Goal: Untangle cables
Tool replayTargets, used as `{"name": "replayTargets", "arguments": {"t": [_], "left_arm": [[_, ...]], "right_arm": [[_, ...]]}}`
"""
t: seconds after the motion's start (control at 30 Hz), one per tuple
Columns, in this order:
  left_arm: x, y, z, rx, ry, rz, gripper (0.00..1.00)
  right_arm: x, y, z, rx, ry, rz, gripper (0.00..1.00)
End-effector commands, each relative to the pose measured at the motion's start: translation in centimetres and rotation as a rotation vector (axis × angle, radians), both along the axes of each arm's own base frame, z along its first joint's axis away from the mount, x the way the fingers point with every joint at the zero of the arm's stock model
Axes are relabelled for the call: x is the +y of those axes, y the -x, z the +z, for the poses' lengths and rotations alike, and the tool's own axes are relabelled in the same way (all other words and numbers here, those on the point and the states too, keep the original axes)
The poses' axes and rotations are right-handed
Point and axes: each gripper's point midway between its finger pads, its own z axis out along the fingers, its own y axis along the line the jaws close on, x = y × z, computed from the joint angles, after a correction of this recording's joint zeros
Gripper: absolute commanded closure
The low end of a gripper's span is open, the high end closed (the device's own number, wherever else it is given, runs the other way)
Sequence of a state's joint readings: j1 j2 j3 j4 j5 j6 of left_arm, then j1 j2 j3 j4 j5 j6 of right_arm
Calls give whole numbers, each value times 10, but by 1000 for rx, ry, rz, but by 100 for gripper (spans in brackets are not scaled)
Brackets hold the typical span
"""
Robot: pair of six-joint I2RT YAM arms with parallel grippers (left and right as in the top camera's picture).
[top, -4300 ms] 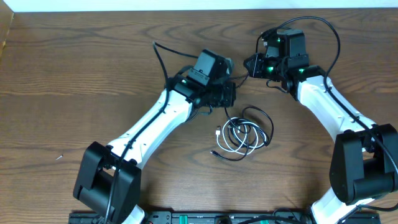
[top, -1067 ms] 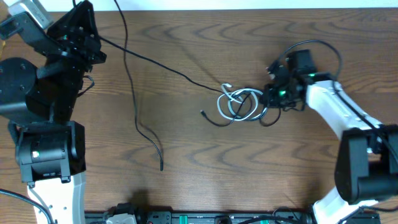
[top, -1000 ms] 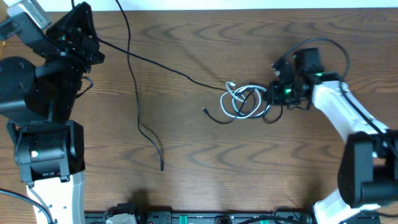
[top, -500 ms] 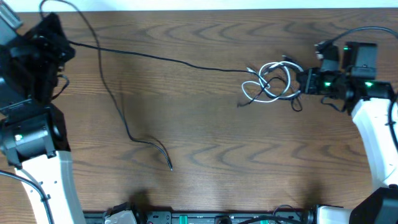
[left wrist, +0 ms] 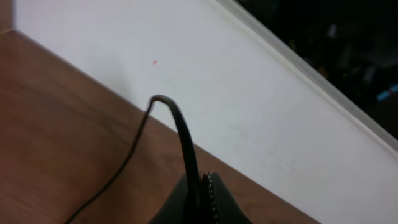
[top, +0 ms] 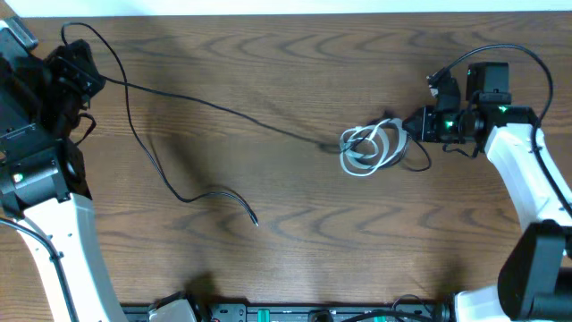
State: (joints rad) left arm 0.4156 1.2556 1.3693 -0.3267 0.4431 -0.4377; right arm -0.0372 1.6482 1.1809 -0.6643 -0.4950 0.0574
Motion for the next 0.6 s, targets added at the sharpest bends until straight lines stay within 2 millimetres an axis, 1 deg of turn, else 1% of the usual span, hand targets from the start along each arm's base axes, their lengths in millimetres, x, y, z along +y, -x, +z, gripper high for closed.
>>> {"name": "replayTargets", "arguments": {"t": [0.0, 0.03, 0.07, 0.13, 0.17, 0.23, 0.33, 0.43, 0.57], "left_arm": [[-15, -2, 30, -103, -41, -103, 93], [-19, -3, 38, -138, -45, -126, 92], [-22, -3, 47, -173, -41, -141, 93], [-26, -2, 67, -248, -11, -157, 92], [-29, -1, 78, -287, 7, -169, 93], [-37, 3, 98, -358, 48, -205, 93], [-54, 8, 125, -447, 129, -286, 93], [-77, 14, 145, -513, 180, -371, 93], [-108, 19, 161, -571, 210, -460, 93]], "right_arm": [[2, -4, -14, 32, -6, 13, 31], [2, -5, -17, 37, -6, 13, 22], [2, -6, -19, 37, -6, 13, 18], [4, -10, -16, 19, -16, 20, 15], [7, -12, -13, -1, -33, 35, 15], [20, -16, 1, -68, -98, 105, 16], [39, -22, 18, -145, -178, 169, 18], [55, -26, 27, -197, -201, 218, 19], [80, -23, 30, -219, -205, 277, 22]]}}
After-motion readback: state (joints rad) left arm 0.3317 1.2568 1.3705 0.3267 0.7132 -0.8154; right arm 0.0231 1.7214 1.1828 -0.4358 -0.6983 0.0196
